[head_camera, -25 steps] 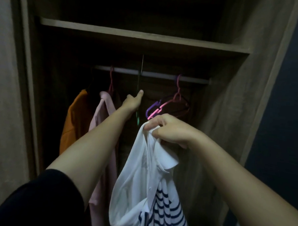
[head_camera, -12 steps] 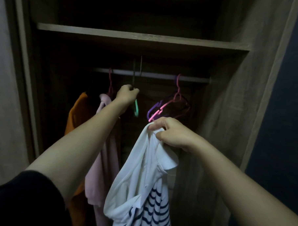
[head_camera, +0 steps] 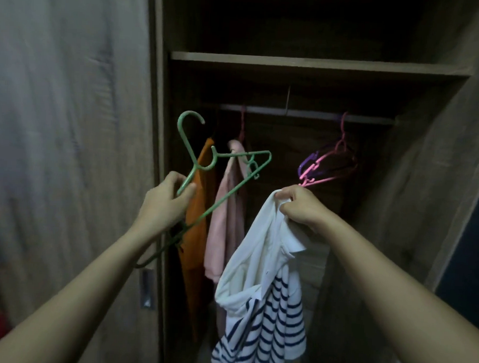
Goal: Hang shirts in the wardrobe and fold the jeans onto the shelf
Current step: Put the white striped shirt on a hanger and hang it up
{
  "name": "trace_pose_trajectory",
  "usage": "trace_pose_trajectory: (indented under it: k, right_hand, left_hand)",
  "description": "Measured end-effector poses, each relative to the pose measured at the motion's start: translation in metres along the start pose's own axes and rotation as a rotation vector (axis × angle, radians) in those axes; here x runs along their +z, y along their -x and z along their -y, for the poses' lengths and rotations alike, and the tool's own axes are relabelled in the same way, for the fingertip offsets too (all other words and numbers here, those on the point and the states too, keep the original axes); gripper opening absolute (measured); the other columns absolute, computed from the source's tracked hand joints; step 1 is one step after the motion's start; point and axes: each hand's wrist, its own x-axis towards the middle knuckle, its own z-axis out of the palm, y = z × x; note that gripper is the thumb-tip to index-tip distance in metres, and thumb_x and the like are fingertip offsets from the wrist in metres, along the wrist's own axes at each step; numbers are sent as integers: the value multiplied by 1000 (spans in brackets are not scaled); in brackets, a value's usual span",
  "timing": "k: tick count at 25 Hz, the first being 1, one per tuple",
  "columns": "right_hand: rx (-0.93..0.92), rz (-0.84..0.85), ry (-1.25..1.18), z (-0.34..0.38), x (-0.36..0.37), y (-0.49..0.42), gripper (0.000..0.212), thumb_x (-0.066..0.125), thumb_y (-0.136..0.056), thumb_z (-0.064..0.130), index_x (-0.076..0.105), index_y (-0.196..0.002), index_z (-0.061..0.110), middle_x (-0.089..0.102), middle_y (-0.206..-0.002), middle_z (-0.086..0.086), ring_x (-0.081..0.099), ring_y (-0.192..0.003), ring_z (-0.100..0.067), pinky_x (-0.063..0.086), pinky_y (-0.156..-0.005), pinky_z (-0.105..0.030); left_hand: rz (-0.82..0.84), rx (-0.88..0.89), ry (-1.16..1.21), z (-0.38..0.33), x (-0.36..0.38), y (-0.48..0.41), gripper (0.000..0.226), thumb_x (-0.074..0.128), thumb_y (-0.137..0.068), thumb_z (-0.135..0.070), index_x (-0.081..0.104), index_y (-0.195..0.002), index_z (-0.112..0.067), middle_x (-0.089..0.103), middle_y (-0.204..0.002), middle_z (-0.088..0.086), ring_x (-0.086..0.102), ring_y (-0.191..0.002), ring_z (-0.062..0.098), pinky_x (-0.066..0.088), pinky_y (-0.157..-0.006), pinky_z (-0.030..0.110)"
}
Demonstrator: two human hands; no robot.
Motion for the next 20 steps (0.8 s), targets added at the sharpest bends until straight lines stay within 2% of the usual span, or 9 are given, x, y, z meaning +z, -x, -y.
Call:
trace_pose_trajectory:
  k: [2, 4, 6, 8, 11, 13, 15, 17, 20]
  right_hand:
    - [32, -7, 24, 5, 5, 3, 42, 47, -82, 0, 62, -120, 8, 62, -121, -12, 59, -109, -24, 47, -91, -32]
    - [52, -24, 67, 10, 8, 8, 39, 49, -81, -1, 66, -115, 8, 65, -113, -9, 59, -106, -23, 47, -87, -30]
    - [66, -26, 94, 13, 9, 14, 31, 48, -78, -1, 72, -93, 13, 63, -90, -1, 60, -94, -21, 46, -76, -27]
    - [68, -5, 142, 16, 11, 20, 27, 46, -73, -2, 68, -72, 13, 60, -75, -1, 59, -78, -21, 43, -64, -27]
    - [-36, 93, 245, 33, 23, 32, 22, 49, -67, 2, 67, -71, 13, 63, -84, -3, 60, -81, -19, 48, -70, -33]
    - [-129, 134, 320, 49, 36, 42, 26, 57, -72, 0, 70, -89, 14, 55, -105, 3, 53, -97, -13, 48, -85, -31]
    - [-157, 128, 283, 59, 43, 49, 43, 56, -76, -3, 63, -115, 14, 49, -119, 5, 47, -109, -9, 44, -92, -27]
    - [-221, 117, 266, 68, 48, 56, 51, 51, -77, -5, 59, -122, 20, 50, -127, 7, 47, -117, -11, 46, -95, -29]
    - [-315, 140, 425, 77, 51, 66, 53, 47, -79, -4, 57, -122, 24, 48, -128, 13, 42, -116, -12, 47, -90, -35]
  left_hand:
    - [-67, 118, -46, 26, -30, 11, 10, 54, -93, -34, 57, -93, -24, 60, -65, -3, 60, -59, 12, 48, -55, 30]
    - [-60, 129, 2, 56, -56, 24, 4, 57, -92, -31, 60, -89, -29, 61, -56, 1, 62, -52, 11, 51, -56, 28]
    - [4, 121, 48, 84, -75, 39, 7, 60, -90, -28, 61, -87, -35, 64, -59, -1, 62, -48, 8, 49, -52, 19]
    - [92, 143, 38, 104, -87, 52, 10, 62, -88, -30, 61, -89, -40, 65, -62, -4, 62, -50, 7, 48, -52, 17]
    - [185, 237, 60, 106, -85, 63, 6, 64, -86, -36, 62, -90, -40, 65, -64, -10, 62, -50, 4, 50, -54, 20]
    - [223, 314, 65, 98, -72, 67, 11, 62, -86, -40, 65, -94, -33, 64, -68, -21, 62, -54, 0, 51, -57, 21]
    - [226, 399, 51, 94, -56, 75, 33, 55, -84, -49, 69, -100, -23, 64, -73, -27, 61, -67, -8, 48, -63, 15]
    - [192, 419, 81, 96, -40, 88, 42, 51, -82, -50, 70, -102, -18, 66, -87, -21, 57, -77, -18, 42, -69, 5]
    - [143, 414, 153, 91, -26, 103, 26, 59, -85, -35, 71, -99, -15, 65, -87, -14, 55, -74, -21, 37, -69, -1]
